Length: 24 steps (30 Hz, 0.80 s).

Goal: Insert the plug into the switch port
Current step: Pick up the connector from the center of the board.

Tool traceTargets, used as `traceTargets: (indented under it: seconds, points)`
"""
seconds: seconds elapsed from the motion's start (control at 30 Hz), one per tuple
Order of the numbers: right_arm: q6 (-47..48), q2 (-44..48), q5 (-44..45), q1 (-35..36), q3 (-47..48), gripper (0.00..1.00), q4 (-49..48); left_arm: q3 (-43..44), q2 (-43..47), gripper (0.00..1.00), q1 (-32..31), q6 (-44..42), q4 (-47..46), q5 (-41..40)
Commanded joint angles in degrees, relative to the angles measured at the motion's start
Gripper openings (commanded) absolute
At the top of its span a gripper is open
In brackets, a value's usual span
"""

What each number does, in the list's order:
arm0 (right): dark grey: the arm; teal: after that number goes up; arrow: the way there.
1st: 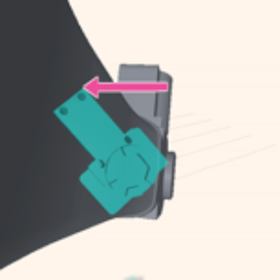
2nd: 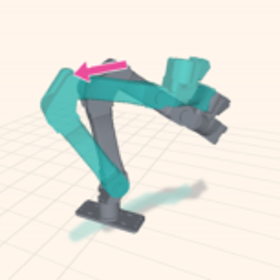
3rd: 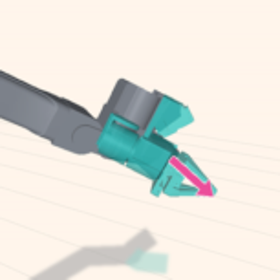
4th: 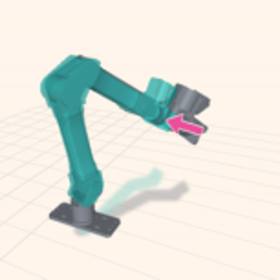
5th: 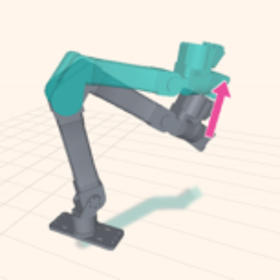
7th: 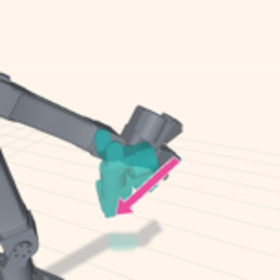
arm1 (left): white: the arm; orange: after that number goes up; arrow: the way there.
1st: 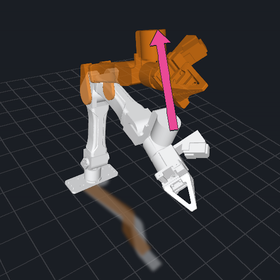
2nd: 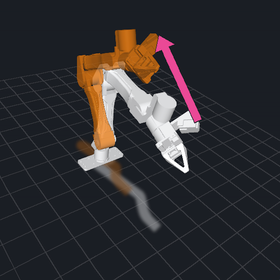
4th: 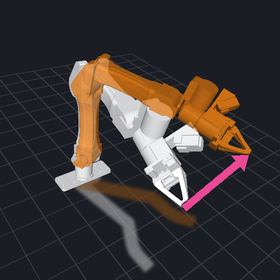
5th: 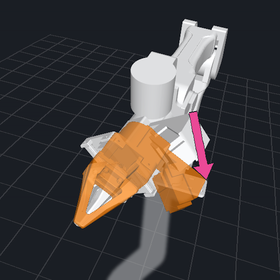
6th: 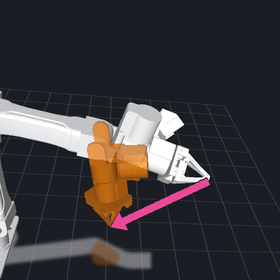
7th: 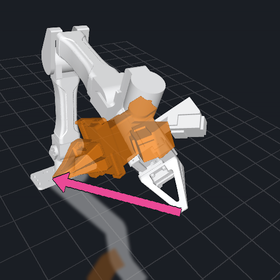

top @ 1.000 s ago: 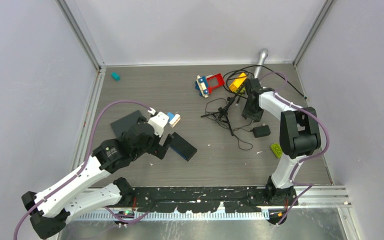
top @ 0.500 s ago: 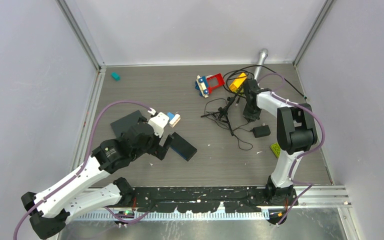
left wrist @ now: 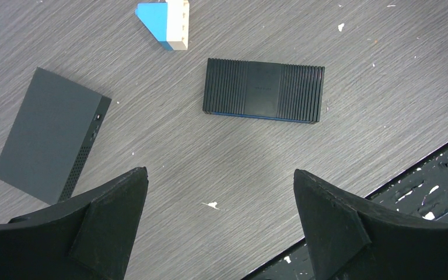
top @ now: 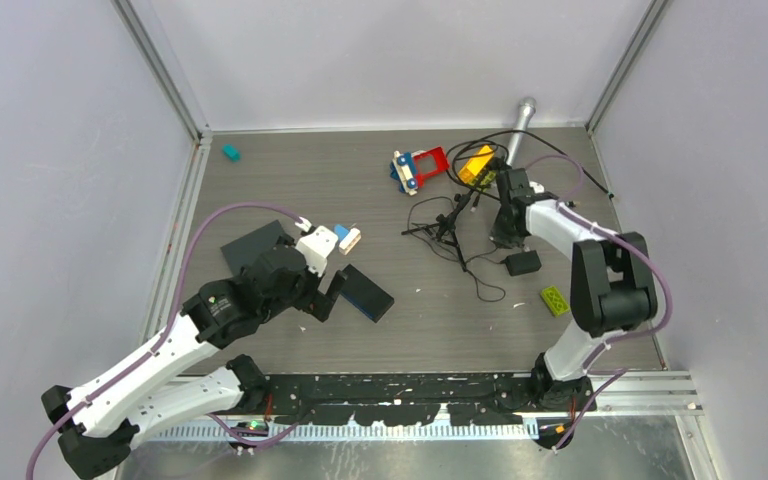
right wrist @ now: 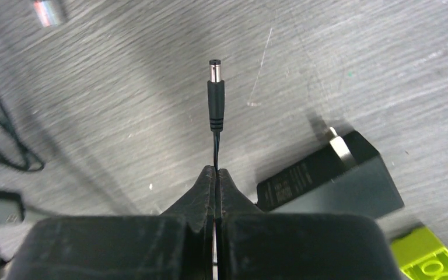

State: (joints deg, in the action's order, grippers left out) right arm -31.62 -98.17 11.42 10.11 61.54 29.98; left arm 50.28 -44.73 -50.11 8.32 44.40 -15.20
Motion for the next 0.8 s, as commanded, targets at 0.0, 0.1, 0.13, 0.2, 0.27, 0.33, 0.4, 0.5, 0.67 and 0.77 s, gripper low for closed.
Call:
traceTargets:
  seconds: [0.0,0.1,0.13,0.2,0.27,0.33,0.4,0.5,0.67,0.77]
  points:
    - [-0.2,9.7,-1.8,0.7,-2.0,0.0,-1.9,-0.1,1.1,0.97,0.3,-0.7,-1.7,0.7]
    - [-0.4,14.2,-1.8,1.7,-3.6,0.01,-0.8,-0.2,1.4,0.97,0.4,-0.7,-1.9,1.1]
    - [-0.6,15.7,-1.8,2.1,-4.3,0.0,-0.4,-0.3,1.6,0.97,0.4,-0.7,-1.9,1.2]
    - [-0.8,18.4,-1.4,3.3,-5.8,0.0,0.2,-0.3,1.8,0.97,0.4,-0.7,-2.1,1.8]
    - [-1.3,20.7,-0.5,4.8,-7.1,0.0,1.1,-0.4,1.9,0.97,0.4,-0.7,-2.3,2.5]
    - [-1.8,22.8,0.5,6.6,-8.3,0.01,2.3,-0.4,2.0,0.97,0.4,-0.7,-2.4,3.1]
    - [-2.6,25.3,2.4,9.5,-9.7,0.0,3.5,-0.4,2.1,0.97,0.4,-0.7,-2.6,3.7]
    - [-4.0,28.6,4.2,13.0,-12.0,0.0,5.0,-0.3,2.4,0.96,0.4,-0.5,-3.1,5.3]
    - [-5.8,34.1,4.8,17.7,-15.5,0.01,6.1,-1.1,4.1,0.94,0.3,1.5,-6.0,11.0]
    - [-5.9,36.1,3.1,20.2,-16.7,0.0,6.0,-1.9,5.6,0.94,0.3,3.1,-8.5,12.7]
